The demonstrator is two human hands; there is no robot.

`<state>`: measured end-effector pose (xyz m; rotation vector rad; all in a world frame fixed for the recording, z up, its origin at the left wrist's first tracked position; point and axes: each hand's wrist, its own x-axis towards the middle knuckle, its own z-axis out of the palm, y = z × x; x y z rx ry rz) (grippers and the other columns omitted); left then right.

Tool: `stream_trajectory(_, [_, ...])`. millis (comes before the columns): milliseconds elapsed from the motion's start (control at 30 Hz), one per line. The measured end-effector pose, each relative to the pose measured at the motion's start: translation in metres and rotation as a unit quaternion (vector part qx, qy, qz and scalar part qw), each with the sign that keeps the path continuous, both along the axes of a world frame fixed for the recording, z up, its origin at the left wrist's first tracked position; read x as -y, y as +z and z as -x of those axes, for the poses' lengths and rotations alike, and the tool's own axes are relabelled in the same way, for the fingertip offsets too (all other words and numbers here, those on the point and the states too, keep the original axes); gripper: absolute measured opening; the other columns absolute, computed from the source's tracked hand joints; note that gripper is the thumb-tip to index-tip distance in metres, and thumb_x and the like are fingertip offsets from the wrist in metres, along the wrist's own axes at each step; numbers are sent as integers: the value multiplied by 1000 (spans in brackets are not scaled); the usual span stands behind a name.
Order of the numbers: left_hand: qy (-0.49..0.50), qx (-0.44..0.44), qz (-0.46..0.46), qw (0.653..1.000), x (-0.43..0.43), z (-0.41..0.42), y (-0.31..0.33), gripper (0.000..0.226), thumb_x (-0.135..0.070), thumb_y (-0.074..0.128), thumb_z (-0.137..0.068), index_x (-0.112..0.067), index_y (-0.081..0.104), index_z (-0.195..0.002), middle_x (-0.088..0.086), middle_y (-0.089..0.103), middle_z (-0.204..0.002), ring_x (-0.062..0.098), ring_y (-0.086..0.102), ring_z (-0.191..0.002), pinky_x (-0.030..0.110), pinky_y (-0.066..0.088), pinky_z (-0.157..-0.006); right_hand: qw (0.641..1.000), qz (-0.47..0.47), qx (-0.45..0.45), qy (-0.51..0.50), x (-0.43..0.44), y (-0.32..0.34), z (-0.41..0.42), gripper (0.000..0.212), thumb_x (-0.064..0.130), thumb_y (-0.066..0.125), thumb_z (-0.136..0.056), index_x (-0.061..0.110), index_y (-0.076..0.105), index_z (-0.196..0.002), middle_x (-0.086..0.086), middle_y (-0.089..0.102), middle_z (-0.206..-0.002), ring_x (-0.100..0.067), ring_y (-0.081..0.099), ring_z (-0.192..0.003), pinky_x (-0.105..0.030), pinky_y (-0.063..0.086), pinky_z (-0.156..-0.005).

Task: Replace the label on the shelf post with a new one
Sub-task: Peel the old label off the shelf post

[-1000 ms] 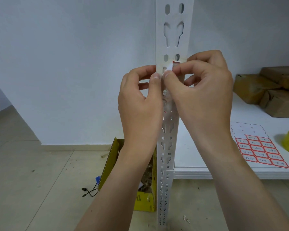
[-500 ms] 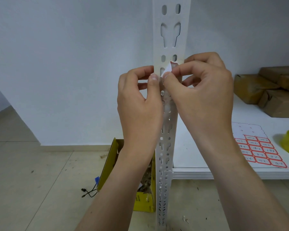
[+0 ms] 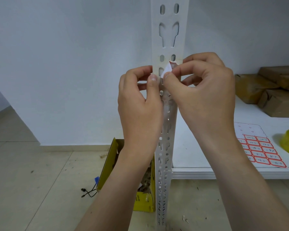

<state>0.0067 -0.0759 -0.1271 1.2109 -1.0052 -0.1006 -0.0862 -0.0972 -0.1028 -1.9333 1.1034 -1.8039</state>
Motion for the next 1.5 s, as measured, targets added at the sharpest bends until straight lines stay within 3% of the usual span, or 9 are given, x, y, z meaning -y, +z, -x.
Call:
stream_trajectory(667, [-8,-17,-11,1000,-1,2,3,22,-35,61,-100,-24,63,-119,-14,67,-115,3,63,-105,26,60,-84,1000,6,8,13,0,2,4,14,37,76,-83,36,68,-71,17,64,-96,1,66,-68,-8,44,-58])
stream_trajectory(867, [-4,-13,-11,1000,0,3,2,22,-32,61,-99,-24,62,-120,-13,66,-116,3,62,-105,34,61,-86,1000,8,10,14,1,2,5,14,36,77,-81,32,69,-71,16,66,-95,-1,68,-67,-8,43,-57])
stream_trajectory(1167, [-10,-22,-11,1000,0,3,1,25,-19,57,-98,-23,63,-122,-11,67,-117,3,62,-104,29,60,-87,1000,9,9,14,2,1,6,13,30,77,-84,29,71,-72,15,66,-95,-3,68,-70,-7,44,-58])
stream_trajectory(1300, [-8,-19,-8,1000,0,4,2,23,-32,61,-99,-24,63,-120,-13,67,-115,3,62,-105,31,60,-87,1000,8,14,18,2,1,7,12,30,77,-82,27,71,-72,14,67,-95,-3,68,-69,-9,46,-58])
stream_trajectory(1500, [-3,-18,-15,1000,1,5,2,24,-26,60,-99,-24,61,-122,-13,65,-118,1,61,-104,30,60,-88,1000,15,9,15,3,1,8,12,30,77,-83,26,71,-73,13,68,-95,-3,69,-69,-10,49,-60])
